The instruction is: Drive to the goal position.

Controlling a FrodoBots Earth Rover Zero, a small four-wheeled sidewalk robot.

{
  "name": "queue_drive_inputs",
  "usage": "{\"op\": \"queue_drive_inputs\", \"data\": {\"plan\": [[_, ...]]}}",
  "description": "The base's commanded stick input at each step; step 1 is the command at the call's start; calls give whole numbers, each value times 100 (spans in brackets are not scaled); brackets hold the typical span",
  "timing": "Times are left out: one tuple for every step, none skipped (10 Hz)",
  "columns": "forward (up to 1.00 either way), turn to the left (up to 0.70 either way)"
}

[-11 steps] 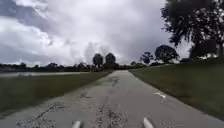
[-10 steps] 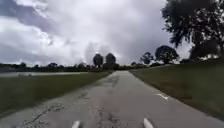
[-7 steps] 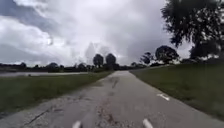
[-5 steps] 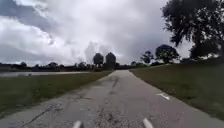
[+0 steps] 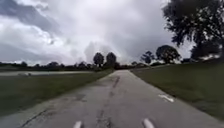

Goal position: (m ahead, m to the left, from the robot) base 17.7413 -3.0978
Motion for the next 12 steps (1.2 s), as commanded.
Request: {"op": "queue_drive_inputs", "data": {"plan": [[70, 0], [70, 0], [70, 0], [70, 0], [70, 0], [70, 0], [70, 0], [70, 0], [70, 0], [70, 0], [70, 0], [70, 0]]}}
